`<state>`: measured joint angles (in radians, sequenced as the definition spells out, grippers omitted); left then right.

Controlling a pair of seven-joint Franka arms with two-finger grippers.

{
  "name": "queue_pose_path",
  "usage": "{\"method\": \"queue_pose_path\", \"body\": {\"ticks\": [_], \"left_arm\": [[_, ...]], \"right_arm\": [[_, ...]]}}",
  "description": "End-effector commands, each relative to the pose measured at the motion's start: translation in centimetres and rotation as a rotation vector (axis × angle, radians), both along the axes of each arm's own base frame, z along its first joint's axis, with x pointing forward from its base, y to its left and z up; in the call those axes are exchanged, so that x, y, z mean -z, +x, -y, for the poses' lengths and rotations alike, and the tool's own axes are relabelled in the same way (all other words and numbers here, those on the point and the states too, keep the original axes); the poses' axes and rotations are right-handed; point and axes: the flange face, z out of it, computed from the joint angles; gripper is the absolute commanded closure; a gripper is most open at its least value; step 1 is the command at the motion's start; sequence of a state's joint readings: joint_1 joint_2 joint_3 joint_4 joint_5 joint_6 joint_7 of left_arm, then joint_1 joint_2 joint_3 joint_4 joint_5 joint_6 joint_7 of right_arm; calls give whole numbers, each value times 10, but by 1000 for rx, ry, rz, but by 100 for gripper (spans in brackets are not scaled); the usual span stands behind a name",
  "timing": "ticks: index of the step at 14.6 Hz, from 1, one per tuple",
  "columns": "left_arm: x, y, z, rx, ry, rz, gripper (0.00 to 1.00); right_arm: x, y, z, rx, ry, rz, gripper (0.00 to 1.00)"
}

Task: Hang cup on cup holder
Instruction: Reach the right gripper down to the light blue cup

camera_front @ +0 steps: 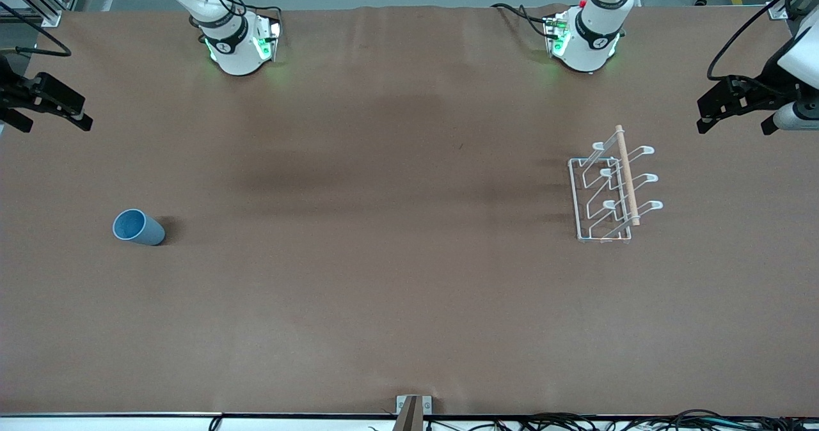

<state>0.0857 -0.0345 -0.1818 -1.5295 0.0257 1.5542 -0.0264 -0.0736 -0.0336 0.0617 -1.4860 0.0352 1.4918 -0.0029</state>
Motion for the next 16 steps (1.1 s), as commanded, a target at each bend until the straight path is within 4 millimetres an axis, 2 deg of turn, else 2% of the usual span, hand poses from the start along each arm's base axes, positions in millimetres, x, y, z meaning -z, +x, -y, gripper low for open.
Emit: {"method": "queue_pose_path", "body": {"ticks": [1,4,5,8,10,12,14,16], "left_arm": [[13,8,1,87,11,-37,0],[23,13,6,117,-1,-57,0],[23,12,7,119,-2,-60,0],[26,11,8,116,12,-79,0],[31,15,8,114,7,-84,0],[33,16,9,99,-6,-87,0],[34,17,6,74,-8,-87,0],[34,17,3,25,-9,-87,0]], "right_arm": [[-1,1,3,-4,6,-5,0],[1,1,5,1,6,-8,0],[8,3,14,14,7,-23,0],[33,11,58,72,12,-57,0],[52,21,81,78,16,-63,0],[81,32,105,77,19,-69,0],[122,46,122,90,19,-93,0],[169,56,150,117,23,-113,0]]}}
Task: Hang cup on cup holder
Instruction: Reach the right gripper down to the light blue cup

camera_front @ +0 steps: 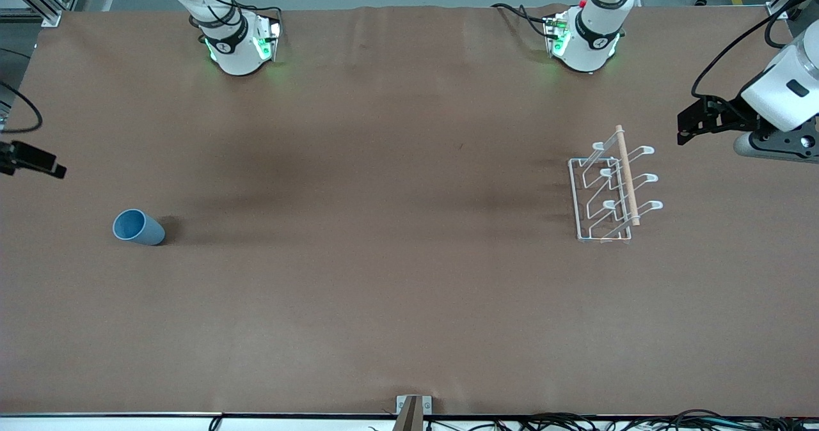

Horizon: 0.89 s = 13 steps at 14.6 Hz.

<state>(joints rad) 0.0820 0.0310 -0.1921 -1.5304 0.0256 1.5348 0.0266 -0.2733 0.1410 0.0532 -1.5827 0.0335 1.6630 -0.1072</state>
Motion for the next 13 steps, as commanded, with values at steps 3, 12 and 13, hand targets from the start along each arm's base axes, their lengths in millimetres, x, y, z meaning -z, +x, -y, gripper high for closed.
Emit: {"method": "queue_pose_path", "body": {"ticks": [3,12,13], "left_arm": [[-3,-1,-2,-137,0,-2,0],[5,2,0,-146,0,-14,0],[6,2,0,-146,-1,-16,0]], "right_arm": [[108,20,57,6,18,-32,0],[250,1,65,-5,5,14,5],[256,-1,66,-4,1,24,5]]}}
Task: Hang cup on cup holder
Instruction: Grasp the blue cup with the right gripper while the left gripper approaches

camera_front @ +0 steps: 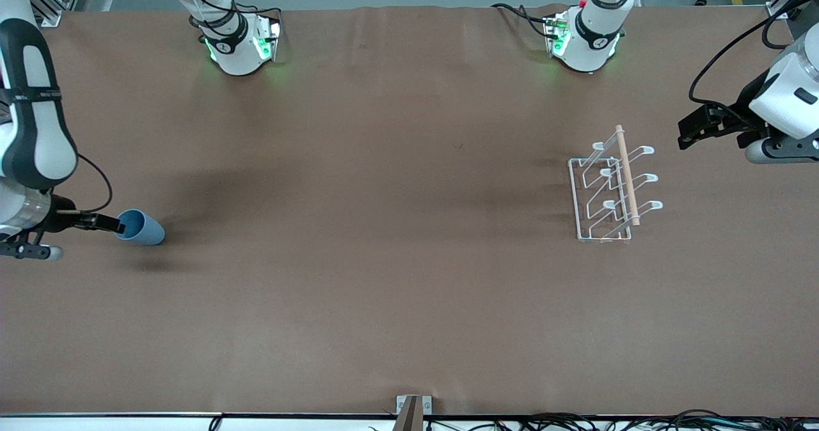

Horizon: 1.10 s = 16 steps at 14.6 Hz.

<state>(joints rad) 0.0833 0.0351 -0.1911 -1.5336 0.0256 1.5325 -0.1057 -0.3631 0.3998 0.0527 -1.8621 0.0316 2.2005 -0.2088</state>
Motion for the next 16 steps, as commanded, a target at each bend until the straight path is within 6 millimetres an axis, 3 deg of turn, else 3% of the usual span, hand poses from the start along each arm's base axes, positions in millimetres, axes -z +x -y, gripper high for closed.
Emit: {"method": "queue_pose_path", "body": {"ticks": [1,6,8,11,14,16], "left_arm": [[3,2,3,-8,-6,-12,0],[7,3,9,2,-8,-19,0],[14,3,14,11,-7,-32,0],[19,4,18,18,-15,-42,0],[21,4,26,39,-19,-47,0],[22,2,36,53,-19,-50,0]], "right_arm": [[18,-16,3,-10,-6,14,7],[38,-26,16,-3,9,-15,15],[42,-27,15,-2,13,-22,23],[50,-28,15,-2,19,-35,50],[50,-28,12,-4,23,-42,92],[48,-28,11,-6,24,-45,98]]}}
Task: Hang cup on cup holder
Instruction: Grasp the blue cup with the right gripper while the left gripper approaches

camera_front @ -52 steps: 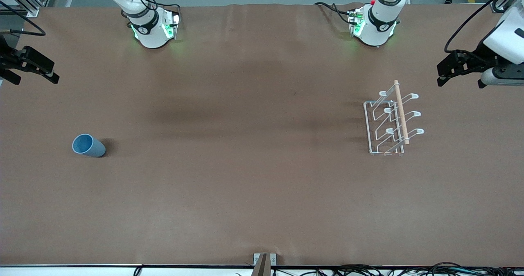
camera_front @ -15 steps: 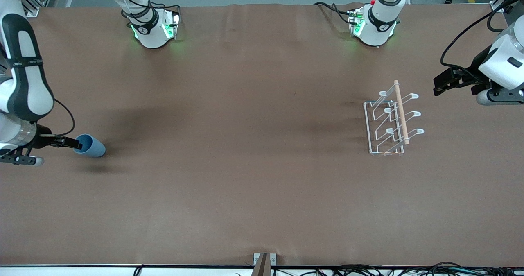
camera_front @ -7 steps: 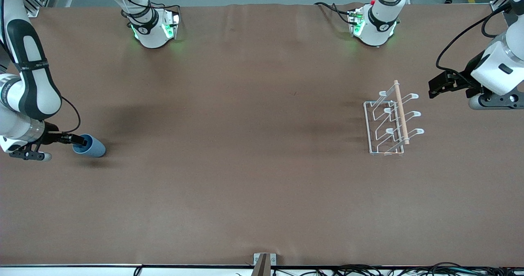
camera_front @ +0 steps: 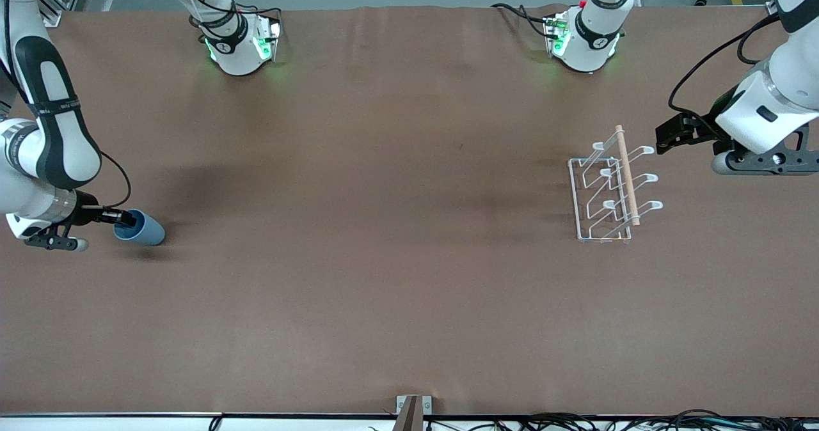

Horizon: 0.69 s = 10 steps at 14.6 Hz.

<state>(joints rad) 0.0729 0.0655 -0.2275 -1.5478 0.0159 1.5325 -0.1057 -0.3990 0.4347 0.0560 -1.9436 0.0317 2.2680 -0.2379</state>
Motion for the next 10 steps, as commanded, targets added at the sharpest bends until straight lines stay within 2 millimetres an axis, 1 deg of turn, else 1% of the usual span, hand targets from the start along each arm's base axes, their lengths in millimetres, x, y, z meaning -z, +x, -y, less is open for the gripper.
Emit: {"method": "queue_pose_path", "body": {"ticks": [1,3,5,7,9,10], "left_arm": [[-1,-4,17,18,-8,-5,0],[-5,-8,29,41,-10,3,0],[-12,-12,39,61,-10,12,0],[-16,-15,47,78,-11,18,0],[-18,-17,51,86,-11,23,0],[-19,-19,57,96,-12,24,0]], "right_arm": [[-4,-3,-2,-14,5,-6,98],[-13,-1,-6,-21,7,-10,100],[-32,4,-9,-26,-1,16,100],[-56,9,-17,-34,4,21,100],[-82,20,-33,-53,33,-8,100],[-97,23,-42,-42,77,-9,100]]}}
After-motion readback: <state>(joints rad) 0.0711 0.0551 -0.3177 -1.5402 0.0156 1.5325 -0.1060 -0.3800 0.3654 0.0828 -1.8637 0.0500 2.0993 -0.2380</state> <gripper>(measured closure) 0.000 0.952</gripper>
